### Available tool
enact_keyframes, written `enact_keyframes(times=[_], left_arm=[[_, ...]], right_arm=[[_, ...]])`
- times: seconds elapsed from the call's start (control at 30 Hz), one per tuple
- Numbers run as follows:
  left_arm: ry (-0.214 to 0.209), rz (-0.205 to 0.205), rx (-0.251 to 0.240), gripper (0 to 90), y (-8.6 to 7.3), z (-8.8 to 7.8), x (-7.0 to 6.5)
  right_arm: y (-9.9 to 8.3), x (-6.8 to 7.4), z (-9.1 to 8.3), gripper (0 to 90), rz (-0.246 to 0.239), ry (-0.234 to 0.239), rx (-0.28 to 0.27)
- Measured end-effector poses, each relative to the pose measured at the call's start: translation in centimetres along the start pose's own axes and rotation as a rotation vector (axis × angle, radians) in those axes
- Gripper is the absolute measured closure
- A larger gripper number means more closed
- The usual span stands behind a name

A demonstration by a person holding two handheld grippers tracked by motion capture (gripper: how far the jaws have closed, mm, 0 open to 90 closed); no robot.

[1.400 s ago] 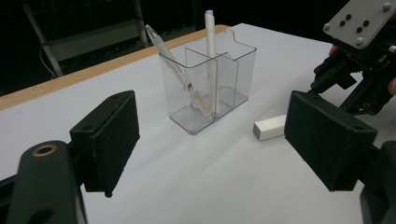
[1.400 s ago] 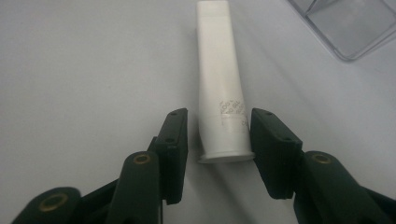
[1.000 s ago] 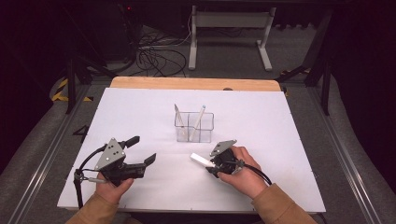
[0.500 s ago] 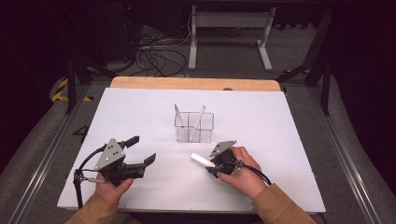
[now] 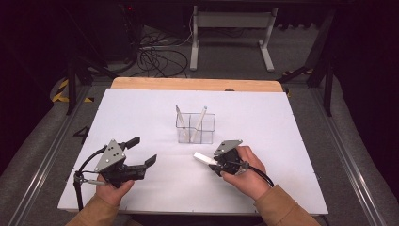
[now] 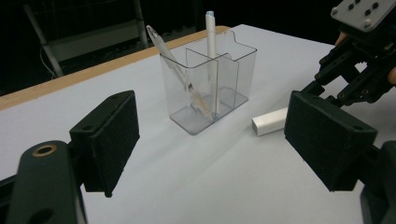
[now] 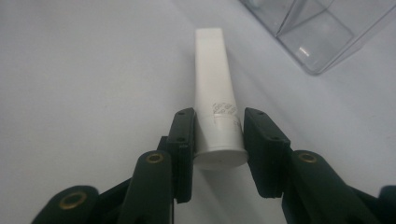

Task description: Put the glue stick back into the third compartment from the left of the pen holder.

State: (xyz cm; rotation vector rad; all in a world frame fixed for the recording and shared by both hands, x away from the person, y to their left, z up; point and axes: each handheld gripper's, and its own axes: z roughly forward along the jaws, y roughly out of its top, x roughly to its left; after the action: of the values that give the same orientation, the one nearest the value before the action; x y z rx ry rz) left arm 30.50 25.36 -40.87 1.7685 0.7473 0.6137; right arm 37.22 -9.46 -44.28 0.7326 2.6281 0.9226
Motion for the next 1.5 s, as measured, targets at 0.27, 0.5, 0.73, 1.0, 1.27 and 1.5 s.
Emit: enact_keyframes(times=[0.27,0.5,0.73,1.0,1.27,1.5], left_arm=[[0.004,0.004,-0.004,19.0,0.0,-0.1,0.0],[0.005,0.003,-0.003,19.1,0.0,-0.1,0.0],[0.006,0.001,-0.005,19.0,0.0,-0.1,0.0],[0.007,0.000,-0.006,19.0,0.0,-0.2,0.0],[0.008,0.001,-0.008,19.0,0.0,-0.2,0.1],[0.010,0.001,-0.010,19.0,0.0,-0.2,0.1]], right_arm=[[0.5,-0.2,-1.8,65.2,0.016,0.001,-0.037],[0.9,-0.4,-3.0,65.3,0.015,0.001,-0.057],[2.1,-0.8,-4.8,65.3,0.013,-0.007,-0.075],[3.3,-1.3,-6.5,65.3,0.013,-0.020,-0.082],[4.2,-1.6,-7.7,65.3,0.009,-0.028,-0.089],[4.9,-1.7,-8.3,65.3,0.005,-0.034,-0.093]])
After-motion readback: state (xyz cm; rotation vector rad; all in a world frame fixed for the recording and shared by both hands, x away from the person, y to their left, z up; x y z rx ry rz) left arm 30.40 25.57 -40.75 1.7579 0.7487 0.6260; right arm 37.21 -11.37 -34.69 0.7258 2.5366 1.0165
